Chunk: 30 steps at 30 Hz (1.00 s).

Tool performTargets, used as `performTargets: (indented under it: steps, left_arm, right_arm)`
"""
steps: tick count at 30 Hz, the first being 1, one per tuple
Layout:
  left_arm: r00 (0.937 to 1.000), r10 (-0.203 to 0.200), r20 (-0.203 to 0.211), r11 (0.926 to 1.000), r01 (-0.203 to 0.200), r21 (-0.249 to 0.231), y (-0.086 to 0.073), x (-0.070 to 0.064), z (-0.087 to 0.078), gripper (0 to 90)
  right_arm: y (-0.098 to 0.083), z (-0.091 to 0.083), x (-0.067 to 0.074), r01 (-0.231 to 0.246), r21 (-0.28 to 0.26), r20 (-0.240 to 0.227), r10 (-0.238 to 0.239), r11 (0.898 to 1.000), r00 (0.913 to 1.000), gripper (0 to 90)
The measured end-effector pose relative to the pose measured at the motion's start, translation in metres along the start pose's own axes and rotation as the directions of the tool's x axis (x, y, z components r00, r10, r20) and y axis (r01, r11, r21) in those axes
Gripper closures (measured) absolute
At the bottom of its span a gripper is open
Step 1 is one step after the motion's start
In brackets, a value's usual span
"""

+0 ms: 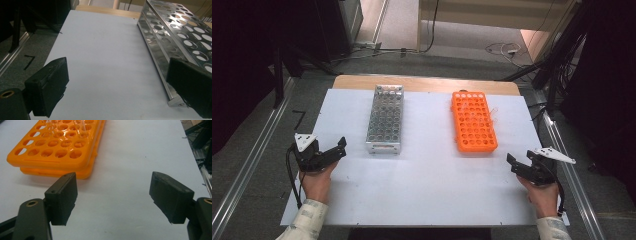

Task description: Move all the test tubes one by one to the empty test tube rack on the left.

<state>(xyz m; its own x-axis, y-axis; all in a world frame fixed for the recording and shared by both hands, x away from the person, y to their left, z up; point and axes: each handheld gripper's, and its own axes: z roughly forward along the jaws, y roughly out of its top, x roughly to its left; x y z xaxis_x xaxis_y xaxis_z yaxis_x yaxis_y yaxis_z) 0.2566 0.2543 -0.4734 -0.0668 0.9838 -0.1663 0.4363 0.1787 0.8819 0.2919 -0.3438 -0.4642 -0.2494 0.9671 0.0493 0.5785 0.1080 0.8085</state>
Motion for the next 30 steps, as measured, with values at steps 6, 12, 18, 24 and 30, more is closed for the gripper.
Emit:
performTargets:
  steps: [6,12,18,24,30]
  left_arm:
    - [1.0000,0.002,-0.004,1.0000,-0.002,-0.001,0.000,-0.001,0.001,4.4]
    - [0.9999,0.010,-0.004,0.9999,-0.010,0.006,0.000,-0.002,0.002,4.4]
    - [0.9999,0.014,-0.005,0.9999,-0.014,0.008,0.000,-0.002,0.002,4.4]
    - [0.9999,0.014,-0.005,0.9999,-0.014,0.003,0.000,-0.001,0.002,4.4]
    - [0.9997,0.022,-0.004,0.9997,-0.022,0.004,0.000,-0.003,0.001,4.4]
  right_arm:
    - [0.008,0.007,0.005,0.009,-0.003,-0.008,-0.009,1.000,0.9999,22.0]
    - [0.020,0.017,0.010,0.030,-0.011,-0.012,-0.030,0.999,0.9995,22.6]
    - [0.030,0.029,0.019,0.052,-0.015,-0.025,-0.052,0.999,0.9983,25.3]
    - [0.040,0.044,0.026,0.071,-0.023,-0.030,-0.072,0.997,0.9970,30.1]
    - [0.048,0.058,0.027,0.052,-0.039,-0.046,-0.054,0.998,0.9975,40.3]
